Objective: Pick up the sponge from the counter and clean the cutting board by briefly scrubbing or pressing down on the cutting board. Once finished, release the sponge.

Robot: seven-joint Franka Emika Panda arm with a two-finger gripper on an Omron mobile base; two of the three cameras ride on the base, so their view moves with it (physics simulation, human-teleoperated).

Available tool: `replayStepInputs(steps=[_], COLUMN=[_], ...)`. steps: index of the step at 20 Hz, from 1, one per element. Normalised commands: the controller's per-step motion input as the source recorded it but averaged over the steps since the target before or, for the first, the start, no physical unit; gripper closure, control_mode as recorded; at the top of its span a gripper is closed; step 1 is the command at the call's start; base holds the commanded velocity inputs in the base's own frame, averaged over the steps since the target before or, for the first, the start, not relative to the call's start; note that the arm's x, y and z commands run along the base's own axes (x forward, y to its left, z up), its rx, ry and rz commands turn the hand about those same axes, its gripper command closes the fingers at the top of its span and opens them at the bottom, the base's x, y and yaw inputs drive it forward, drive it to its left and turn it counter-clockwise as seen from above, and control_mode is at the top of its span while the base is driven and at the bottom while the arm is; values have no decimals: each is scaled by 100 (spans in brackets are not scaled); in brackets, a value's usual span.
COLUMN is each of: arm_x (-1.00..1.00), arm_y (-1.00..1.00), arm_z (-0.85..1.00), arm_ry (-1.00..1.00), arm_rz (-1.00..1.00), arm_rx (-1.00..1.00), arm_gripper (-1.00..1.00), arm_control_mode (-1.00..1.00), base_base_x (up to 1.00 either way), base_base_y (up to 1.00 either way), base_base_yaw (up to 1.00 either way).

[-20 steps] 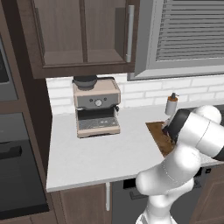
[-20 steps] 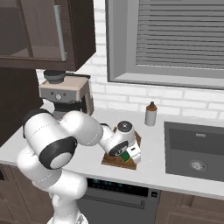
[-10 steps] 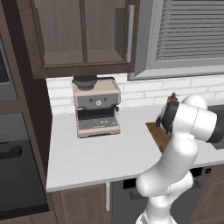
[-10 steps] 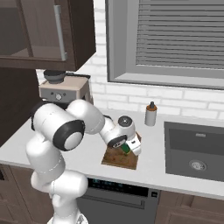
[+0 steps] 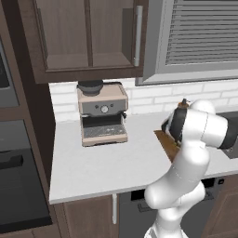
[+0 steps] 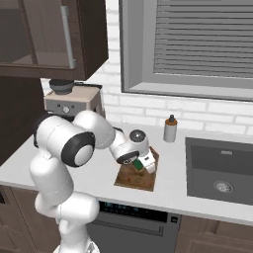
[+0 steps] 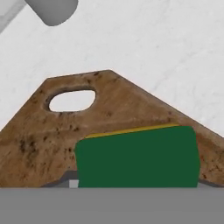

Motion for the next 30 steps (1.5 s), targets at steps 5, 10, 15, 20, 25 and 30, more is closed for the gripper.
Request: replayStepInputs(steps=[5,10,15,20,25,30], arm_x=[-13,-52,-17,0,0,0], arm_y=[75,61,32,46,83,85], arm_z=[2,-14,33,87,9,-1], arm_ry=[-2,0,-3,-6,0,0], arm_rz=[0,0,0,0,0,0], arm_rx=[0,0,0,-2,-1,0], arm_gripper=[100,100,100,100,100,100], arm_control_mode=[-100,-100,-100,-100,-100,-100], base_base_x=[0,0,0,0,0,0], base_base_y=[0,0,0,0,0,0], base_base_yaw=[0,0,0,0,0,0])
